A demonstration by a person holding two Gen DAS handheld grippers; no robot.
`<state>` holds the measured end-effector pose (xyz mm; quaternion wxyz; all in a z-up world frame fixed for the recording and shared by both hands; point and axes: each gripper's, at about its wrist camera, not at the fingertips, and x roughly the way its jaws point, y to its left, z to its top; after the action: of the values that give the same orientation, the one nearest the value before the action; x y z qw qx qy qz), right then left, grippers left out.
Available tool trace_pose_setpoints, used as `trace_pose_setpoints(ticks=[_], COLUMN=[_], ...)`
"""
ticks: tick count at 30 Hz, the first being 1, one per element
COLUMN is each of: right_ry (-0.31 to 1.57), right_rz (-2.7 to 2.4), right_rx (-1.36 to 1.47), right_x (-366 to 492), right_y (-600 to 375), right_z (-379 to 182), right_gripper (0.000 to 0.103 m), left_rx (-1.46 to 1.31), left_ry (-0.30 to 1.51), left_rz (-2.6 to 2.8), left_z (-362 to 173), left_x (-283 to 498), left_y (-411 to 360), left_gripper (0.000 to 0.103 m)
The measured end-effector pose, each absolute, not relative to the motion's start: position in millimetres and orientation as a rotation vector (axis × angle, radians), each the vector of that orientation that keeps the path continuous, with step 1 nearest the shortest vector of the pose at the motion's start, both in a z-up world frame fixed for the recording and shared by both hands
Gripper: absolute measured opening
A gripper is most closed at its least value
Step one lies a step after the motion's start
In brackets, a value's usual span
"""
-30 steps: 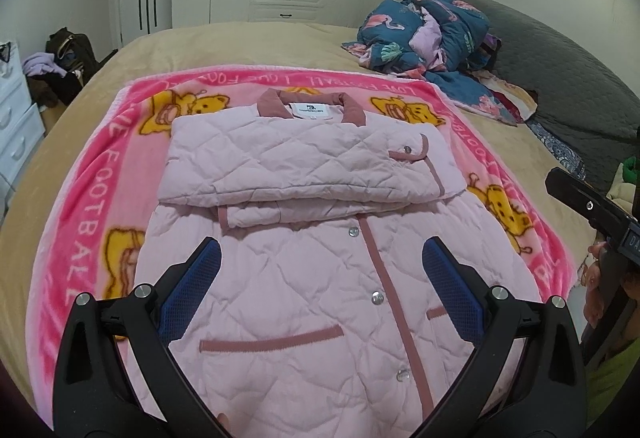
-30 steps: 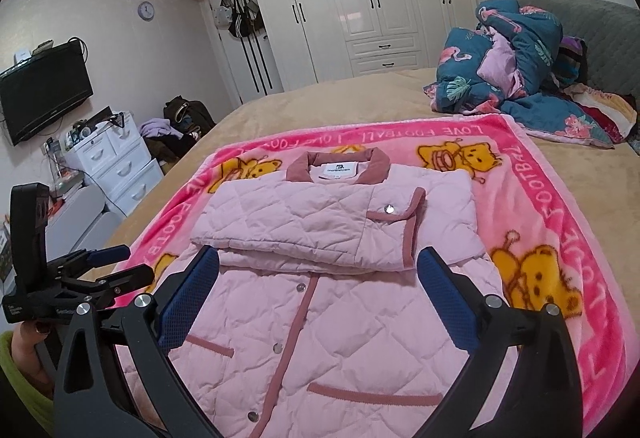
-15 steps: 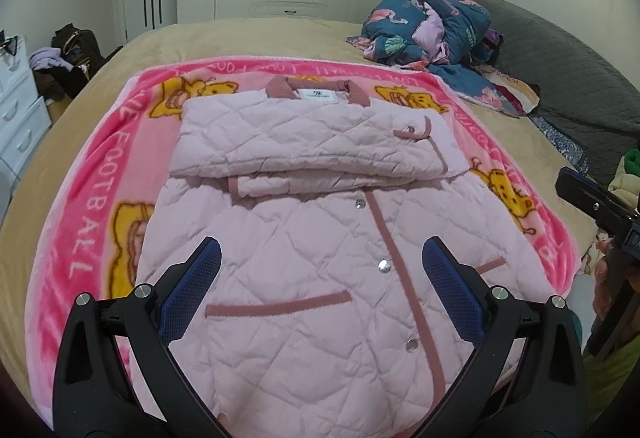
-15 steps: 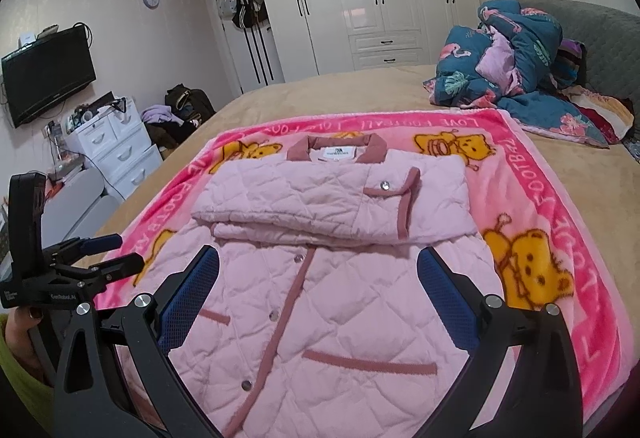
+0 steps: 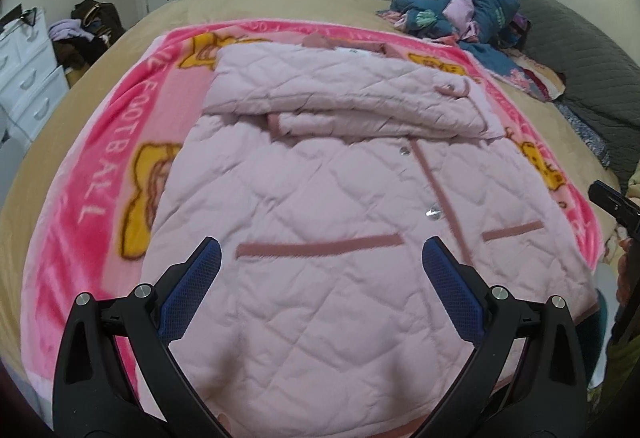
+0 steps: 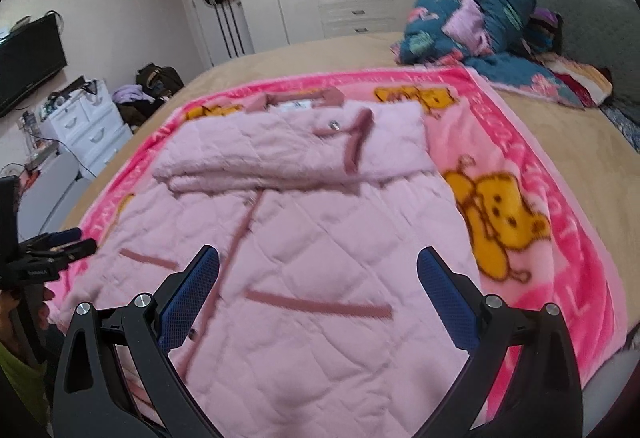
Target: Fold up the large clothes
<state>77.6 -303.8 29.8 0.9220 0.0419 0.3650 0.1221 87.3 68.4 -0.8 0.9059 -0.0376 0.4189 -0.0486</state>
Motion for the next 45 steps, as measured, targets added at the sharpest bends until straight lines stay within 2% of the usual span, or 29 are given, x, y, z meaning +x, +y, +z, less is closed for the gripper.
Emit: trace_pose_setpoints(ticks=[16,27,34,38,43,45], right_ry=[0.872,0.973,1.023,1.048,1.101,1.112], right_rz=[0.169,0.180,0.194,0.207,0.230,0.247], right_rx=[0.117,0.118,0.125,0.140,0.137,0.142], right_x=[64,49,38,29,19,16], right_y=[-357,-373,-380,-387,-387,-386], right_z=[-21,-42,-49,-52,-61,-64], right_gripper=[0.099,0.099,0.099,0.099,0.099,0.099], left_rx=[-0.058,-0.191,-0.268,-0.258,-0.230,-0.219], left_ry=[0.975,1.079,1.083,1.075,1.062,1.059], left_rz=[0.050,0.042,0.015,0.005,-0.012,-0.015], left_z=[-46,-80,-87,-86,-79,-77], left_x=[57,33,26,23,24,23], left_y=[122,156,159,151,144,143], left_gripper=[0.095,0.095,0.094,0.082,0.057,0.053])
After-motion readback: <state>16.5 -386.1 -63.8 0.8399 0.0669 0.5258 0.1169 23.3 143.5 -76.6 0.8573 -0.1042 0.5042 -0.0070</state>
